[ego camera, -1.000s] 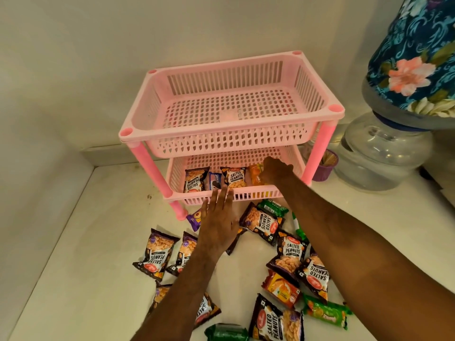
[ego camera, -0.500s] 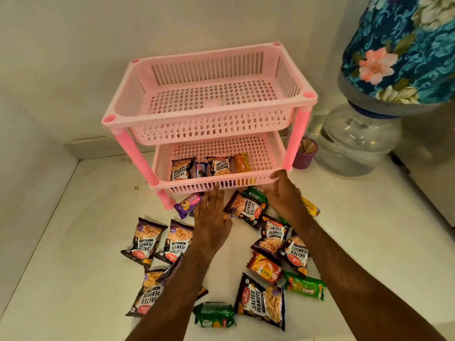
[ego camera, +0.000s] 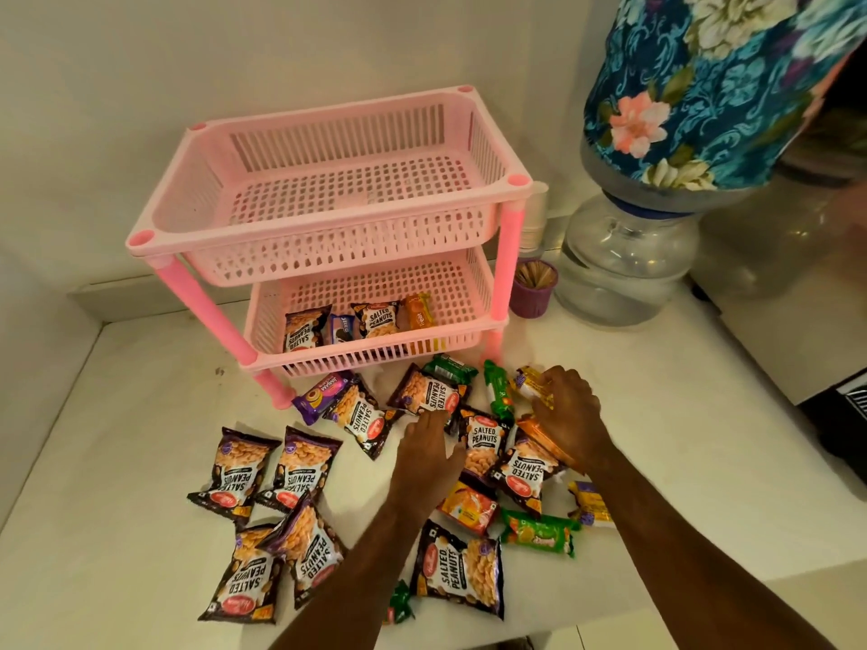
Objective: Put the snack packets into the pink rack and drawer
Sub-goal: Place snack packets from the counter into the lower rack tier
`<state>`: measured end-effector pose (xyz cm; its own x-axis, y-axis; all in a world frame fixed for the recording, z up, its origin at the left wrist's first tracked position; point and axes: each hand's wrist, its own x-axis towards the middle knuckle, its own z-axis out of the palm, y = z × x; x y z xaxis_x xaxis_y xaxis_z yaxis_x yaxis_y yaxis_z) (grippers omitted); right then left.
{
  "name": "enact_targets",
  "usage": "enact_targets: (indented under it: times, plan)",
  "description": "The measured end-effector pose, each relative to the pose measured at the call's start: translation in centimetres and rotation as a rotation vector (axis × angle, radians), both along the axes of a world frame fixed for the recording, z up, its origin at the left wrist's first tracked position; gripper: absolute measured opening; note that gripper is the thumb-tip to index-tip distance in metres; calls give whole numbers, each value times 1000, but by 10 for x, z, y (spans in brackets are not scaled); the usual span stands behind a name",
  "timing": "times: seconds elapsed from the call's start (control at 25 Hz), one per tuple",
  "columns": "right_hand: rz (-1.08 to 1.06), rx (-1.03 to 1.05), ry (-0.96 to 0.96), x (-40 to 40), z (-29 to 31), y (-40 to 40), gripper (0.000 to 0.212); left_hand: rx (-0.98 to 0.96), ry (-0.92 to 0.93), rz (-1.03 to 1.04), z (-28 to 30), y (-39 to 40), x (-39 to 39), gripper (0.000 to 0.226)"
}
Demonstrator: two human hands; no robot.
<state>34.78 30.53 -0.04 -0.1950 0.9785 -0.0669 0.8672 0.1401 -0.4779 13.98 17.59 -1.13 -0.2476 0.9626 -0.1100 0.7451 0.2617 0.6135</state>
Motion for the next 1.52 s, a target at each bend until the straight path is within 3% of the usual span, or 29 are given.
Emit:
enact_targets:
  times: [0.2, 0.44, 0.72, 1.0, 1.24, 1.52]
  plan:
    - [43, -12, -116, -1, -2, 8, 49, -46, -17, 29, 1, 12, 18, 47]
    - [39, -67, -117, -5, -7, 16, 55, -173, -101, 110, -3, 18, 29, 51]
    - [122, 85, 129, -6, -3, 7, 48, -122, -140, 209, 12, 24, 31, 48]
    - [411, 94, 318, -29, 17, -14, 48, 26, -106, 267, 48, 18, 3, 48]
    - [557, 155, 217, -72, 43, -24, 93, 222, -342, 363, 82, 31, -8, 41]
    - [520, 327, 239, -113, 80, 2, 75, 368, -532, 380, 104, 53, -37, 46]
